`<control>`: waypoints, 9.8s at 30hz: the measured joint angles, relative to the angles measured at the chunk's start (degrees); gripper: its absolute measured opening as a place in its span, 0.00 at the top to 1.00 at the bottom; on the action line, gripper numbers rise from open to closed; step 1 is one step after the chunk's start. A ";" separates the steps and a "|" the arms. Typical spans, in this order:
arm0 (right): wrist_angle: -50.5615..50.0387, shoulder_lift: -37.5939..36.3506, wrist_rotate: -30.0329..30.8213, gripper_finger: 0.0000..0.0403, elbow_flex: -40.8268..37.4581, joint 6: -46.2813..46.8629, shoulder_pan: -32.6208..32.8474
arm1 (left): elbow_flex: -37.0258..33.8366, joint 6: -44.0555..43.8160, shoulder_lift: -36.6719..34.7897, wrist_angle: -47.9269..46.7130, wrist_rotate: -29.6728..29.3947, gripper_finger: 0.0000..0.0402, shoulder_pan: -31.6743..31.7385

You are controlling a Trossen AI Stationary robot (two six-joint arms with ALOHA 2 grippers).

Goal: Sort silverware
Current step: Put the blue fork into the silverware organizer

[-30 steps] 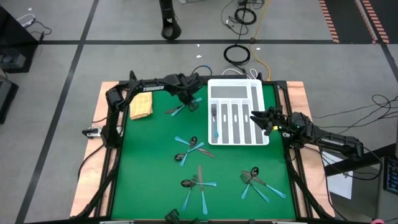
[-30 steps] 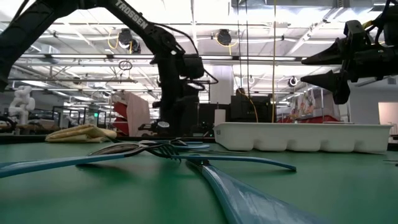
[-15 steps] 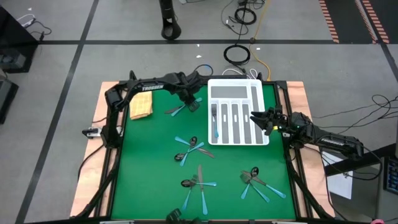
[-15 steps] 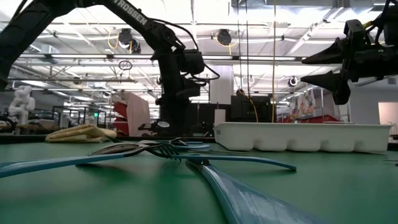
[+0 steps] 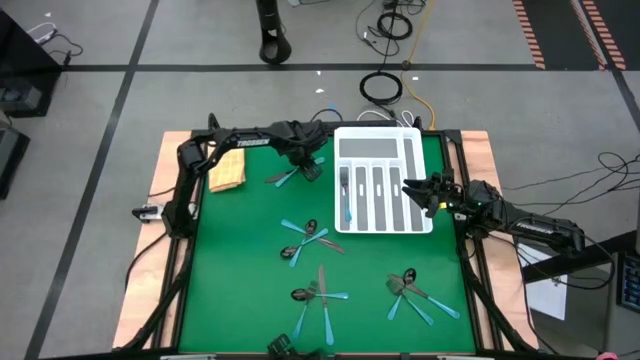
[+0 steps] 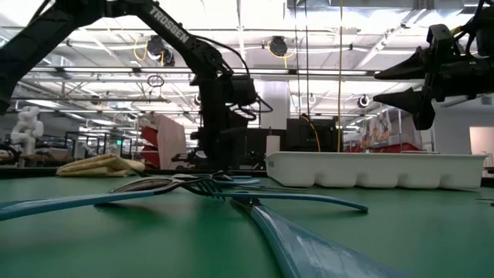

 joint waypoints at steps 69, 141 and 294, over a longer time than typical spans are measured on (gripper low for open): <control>0.02 -0.02 0.28 0.46 0.00 4.73 0.01 | 5.84 -1.40 5.49 -5.58 -0.40 0.55 -0.07; 10.29 -0.02 0.29 0.46 -0.02 9.07 0.02 | 6.88 -30.03 0.53 41.75 56.10 1.00 -5.93; 67.89 83.79 -75.77 1.00 63.54 -9.16 1.06 | 1.64 -31.45 -13.51 67.46 94.29 0.59 -12.09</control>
